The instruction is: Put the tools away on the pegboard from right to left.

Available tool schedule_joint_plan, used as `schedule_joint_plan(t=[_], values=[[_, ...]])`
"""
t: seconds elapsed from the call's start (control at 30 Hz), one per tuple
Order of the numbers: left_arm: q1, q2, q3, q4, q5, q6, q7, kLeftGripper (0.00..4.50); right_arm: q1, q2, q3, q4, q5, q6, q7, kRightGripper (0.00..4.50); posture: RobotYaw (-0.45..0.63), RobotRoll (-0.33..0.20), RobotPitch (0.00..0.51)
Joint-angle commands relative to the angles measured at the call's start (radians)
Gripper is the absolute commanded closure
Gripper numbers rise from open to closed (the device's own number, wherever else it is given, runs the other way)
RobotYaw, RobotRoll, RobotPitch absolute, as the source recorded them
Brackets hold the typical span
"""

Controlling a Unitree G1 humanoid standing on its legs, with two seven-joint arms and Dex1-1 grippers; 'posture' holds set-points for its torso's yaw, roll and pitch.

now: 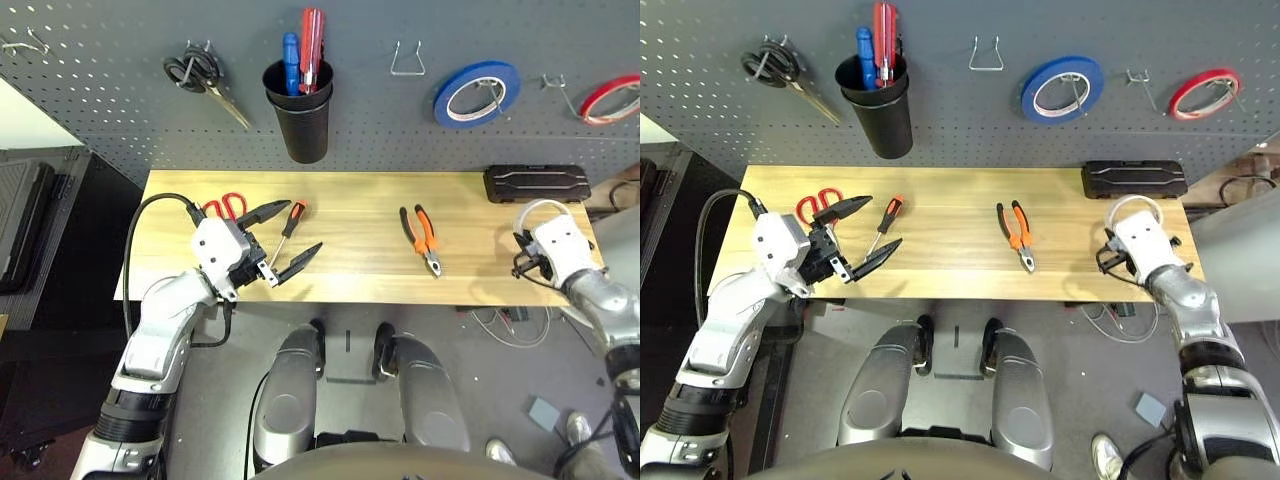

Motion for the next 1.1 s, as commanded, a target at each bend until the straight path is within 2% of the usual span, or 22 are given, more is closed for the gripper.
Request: schedule_joint_plan(t=[0.03, 0.23, 0.57, 0.87, 1.1], values=[[0.019, 0.002, -0.012, -0.053, -0.047, 0.026, -0.022, 0.00, 0.049, 0.010, -0.022, -0.050, 0.015, -0.078, -0.034, 4.45, 0.23, 0.000, 0.235], [0.016, 0.003, -0.026, -0.073, -0.060, 0.021, -0.051, 0.00, 0.067, 0.004, -0.031, -0.057, 0.017, -0.197, -0.068, 4.45, 0.22, 0.000, 0.234], [-0.015, -0.018, -0.041, -0.119, -0.105, 0.045, -0.054, 0.00, 0.030, -0.014, -0.041, -0.014, 0.037, -0.372, -0.076, 4.45, 0.21, 0.000, 0.229], [-0.047, -0.021, -0.060, -0.106, -0.099, 0.038, -0.062, 0.00, -0.048, -0.025, -0.042, 0.012, 0.042, -0.473, -0.085, 4.45, 0.20, 0.000, 0.220], [-0.065, -0.022, -0.062, -0.093, -0.097, 0.039, -0.073, 0.00, -0.162, -0.018, -0.040, 0.030, 0.035, -0.446, -0.116, 4.45, 0.20, 0.000, 0.213]])
